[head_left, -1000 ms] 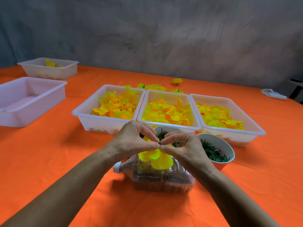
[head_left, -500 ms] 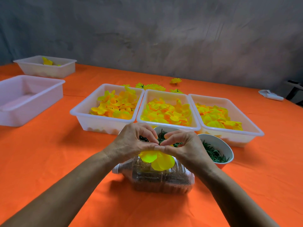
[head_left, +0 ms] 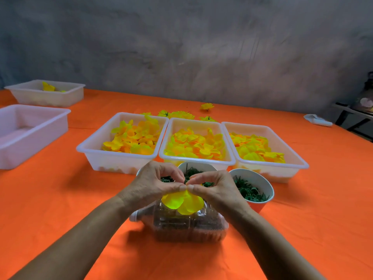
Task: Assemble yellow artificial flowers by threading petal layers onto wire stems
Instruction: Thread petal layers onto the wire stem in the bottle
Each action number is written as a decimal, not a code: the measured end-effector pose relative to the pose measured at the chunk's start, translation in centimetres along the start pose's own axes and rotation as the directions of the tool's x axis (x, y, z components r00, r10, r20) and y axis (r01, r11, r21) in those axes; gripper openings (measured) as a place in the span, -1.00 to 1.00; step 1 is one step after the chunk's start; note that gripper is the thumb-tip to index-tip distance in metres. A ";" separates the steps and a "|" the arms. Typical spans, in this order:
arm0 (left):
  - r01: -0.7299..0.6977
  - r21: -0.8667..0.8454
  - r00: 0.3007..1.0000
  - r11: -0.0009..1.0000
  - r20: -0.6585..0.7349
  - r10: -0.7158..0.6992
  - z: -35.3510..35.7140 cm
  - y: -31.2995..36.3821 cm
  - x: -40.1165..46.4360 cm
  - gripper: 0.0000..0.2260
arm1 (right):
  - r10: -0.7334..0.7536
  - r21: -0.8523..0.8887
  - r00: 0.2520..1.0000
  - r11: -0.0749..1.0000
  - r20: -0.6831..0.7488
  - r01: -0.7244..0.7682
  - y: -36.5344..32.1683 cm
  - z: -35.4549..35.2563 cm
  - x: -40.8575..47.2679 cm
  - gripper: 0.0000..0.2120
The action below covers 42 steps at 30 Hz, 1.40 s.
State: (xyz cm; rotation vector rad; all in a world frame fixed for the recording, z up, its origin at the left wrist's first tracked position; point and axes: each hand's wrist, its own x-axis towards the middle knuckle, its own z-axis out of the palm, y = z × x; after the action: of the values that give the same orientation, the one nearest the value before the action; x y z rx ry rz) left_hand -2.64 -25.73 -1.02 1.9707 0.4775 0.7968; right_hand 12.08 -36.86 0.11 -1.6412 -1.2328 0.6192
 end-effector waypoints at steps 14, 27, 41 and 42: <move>0.115 0.080 0.967 0.990 0.217 -0.130 -0.7 2.5 1.2 -0.84 | 0.050 -0.078 0.890 0.992 -0.453 -0.096 2.8 -9.7 5.1 -0.87; 0.060 0.075 0.970 0.995 0.231 -0.076 -1.2 1.4 1.5 -0.92 | 0.388 -0.589 0.808 0.554 -0.443 -0.589 8.7 -13.7 15.4 -0.84; 0.069 0.075 0.971 0.995 0.224 -0.084 -0.9 1.6 1.6 -0.87 | 0.277 -0.092 0.656 0.878 -0.702 -0.469 8.4 -17.1 13.1 -0.89; 0.069 0.073 0.971 0.995 0.225 -0.084 -0.8 1.7 1.6 -0.87 | 0.290 -0.027 0.662 0.905 -0.691 -0.424 8.2 -17.2 12.9 -0.87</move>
State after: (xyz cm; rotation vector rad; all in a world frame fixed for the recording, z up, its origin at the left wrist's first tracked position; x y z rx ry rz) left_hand -2.05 -25.06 1.29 2.0603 0.4443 0.5044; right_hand 34.53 -31.93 1.65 -2.0409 -0.4268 0.0832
